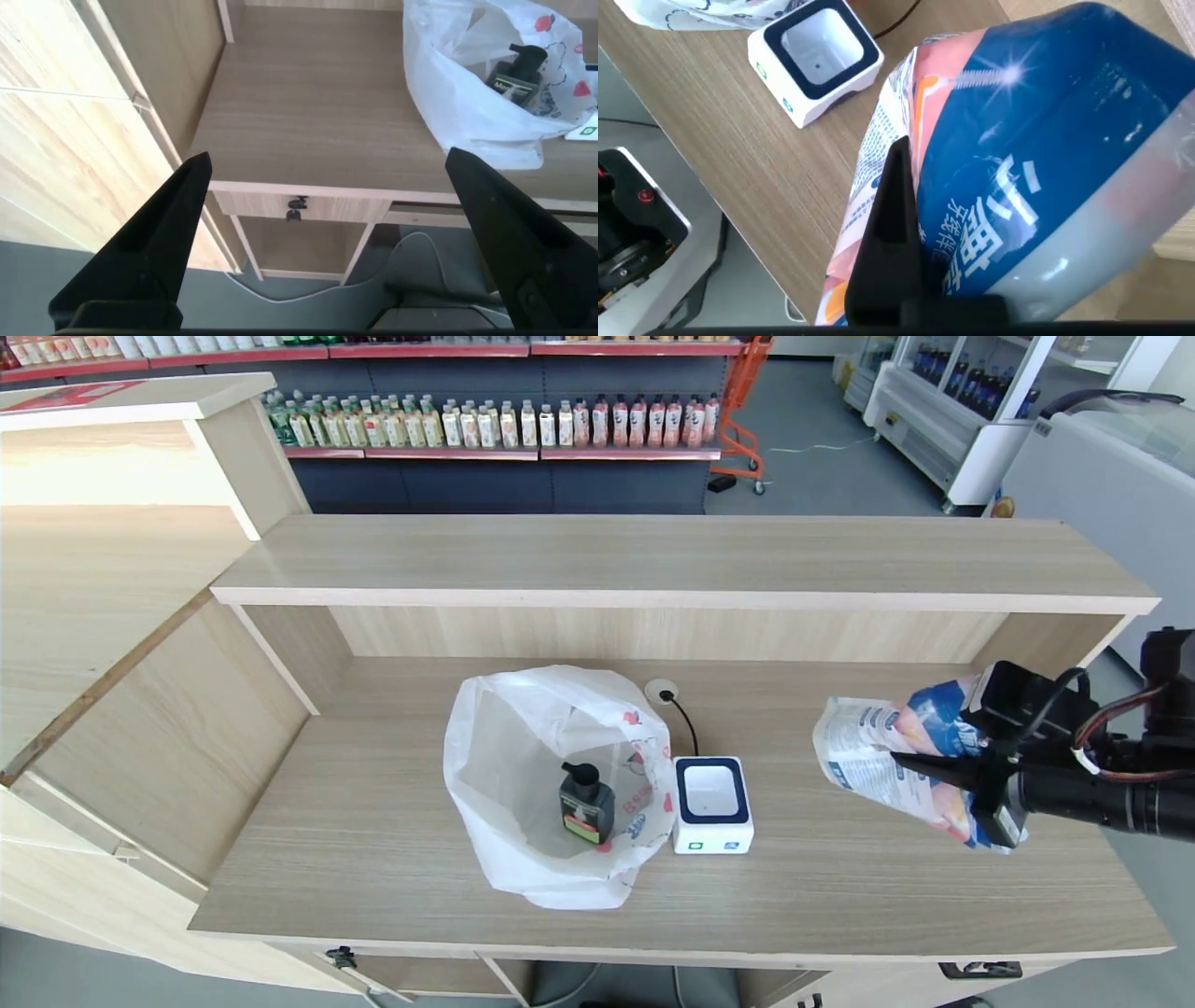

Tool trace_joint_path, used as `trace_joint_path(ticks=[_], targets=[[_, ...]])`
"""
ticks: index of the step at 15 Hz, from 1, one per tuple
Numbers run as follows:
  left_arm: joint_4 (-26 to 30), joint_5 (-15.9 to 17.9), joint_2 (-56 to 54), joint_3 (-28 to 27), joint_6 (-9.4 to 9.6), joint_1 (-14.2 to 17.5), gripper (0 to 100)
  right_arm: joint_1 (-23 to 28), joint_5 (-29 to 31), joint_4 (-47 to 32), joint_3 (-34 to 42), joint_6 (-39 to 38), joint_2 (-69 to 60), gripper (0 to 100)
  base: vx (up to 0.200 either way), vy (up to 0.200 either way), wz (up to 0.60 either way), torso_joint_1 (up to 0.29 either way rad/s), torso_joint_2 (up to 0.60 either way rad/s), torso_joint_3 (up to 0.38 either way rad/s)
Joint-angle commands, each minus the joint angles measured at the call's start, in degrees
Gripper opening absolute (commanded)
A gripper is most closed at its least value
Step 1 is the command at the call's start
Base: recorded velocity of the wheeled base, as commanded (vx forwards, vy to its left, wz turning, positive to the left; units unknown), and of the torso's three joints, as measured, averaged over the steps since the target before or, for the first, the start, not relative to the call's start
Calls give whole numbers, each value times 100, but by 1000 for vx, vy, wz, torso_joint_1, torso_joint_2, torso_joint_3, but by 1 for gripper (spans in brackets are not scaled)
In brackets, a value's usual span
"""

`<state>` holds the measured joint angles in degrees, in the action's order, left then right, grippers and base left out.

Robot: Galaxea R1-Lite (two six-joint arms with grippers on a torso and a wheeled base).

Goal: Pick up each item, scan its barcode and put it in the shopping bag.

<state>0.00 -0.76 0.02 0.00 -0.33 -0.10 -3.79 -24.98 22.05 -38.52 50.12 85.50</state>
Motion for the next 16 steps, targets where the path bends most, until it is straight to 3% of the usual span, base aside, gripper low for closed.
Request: trace_joint_path(ticks=[1,8,13,16], targets=[[0,-4,-2,0,-2,1,100,-69,-86,10,-147,33,493,0,0,0,0,0,0,0],[0,-4,-2,0,-11,1,100,-60,-1158,115,-402,1281,1469,0,0,0,0,0,0,0],[0,-4,-2,0,-11,1,100,-69,-1580,1477,-674,1536,2436,0,0,0,0,0,0,0],[0,-4,-2,0,-11,1,100,-157,-1651,1592,-859,1536,2708,0,0,0,0,0,0,0]])
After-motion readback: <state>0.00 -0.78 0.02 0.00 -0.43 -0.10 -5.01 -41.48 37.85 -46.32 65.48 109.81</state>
